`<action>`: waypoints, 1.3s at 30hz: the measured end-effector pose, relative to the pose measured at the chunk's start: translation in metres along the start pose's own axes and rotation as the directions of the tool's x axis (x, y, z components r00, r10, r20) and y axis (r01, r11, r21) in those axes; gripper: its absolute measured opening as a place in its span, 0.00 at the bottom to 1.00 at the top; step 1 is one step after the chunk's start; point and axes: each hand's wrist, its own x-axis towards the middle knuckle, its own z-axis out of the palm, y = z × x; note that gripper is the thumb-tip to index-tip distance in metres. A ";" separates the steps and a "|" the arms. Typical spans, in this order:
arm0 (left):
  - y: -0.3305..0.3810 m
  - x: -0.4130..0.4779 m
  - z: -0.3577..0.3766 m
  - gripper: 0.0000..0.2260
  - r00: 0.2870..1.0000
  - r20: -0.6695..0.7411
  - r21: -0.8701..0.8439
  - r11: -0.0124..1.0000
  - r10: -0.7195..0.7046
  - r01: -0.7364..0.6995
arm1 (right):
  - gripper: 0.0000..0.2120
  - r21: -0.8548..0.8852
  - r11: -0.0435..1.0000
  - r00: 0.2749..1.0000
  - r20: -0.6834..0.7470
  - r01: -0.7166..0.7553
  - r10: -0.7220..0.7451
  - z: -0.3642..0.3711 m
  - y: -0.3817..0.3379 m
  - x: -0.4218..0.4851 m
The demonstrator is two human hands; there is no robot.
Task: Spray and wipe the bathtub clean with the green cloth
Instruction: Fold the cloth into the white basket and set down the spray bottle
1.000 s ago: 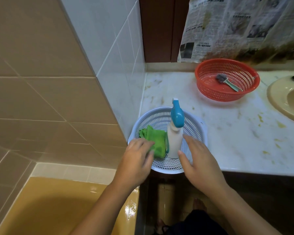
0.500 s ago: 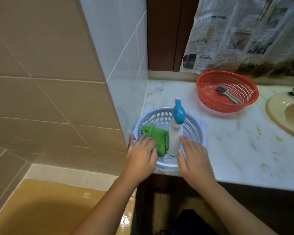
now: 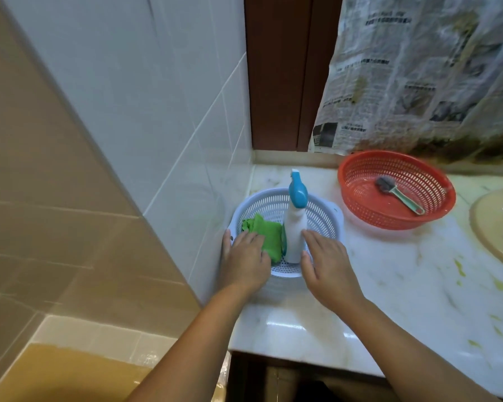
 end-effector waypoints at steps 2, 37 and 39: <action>0.002 0.013 0.002 0.25 0.999 -0.031 0.002 1.000 -0.011 0.011 | 0.24 0.016 1.000 1.000 0.009 0.010 -0.010 0.000 0.008 0.015; 0.017 0.057 0.000 0.16 0.916 -0.377 -0.231 0.972 -0.136 0.049 | 0.21 0.211 0.955 0.974 -0.044 -0.207 0.221 -0.013 0.039 0.098; 0.016 0.048 0.007 0.16 0.921 -0.350 -0.293 0.954 -0.172 0.067 | 0.20 0.157 0.966 0.978 -0.005 -0.205 0.208 -0.011 0.050 0.101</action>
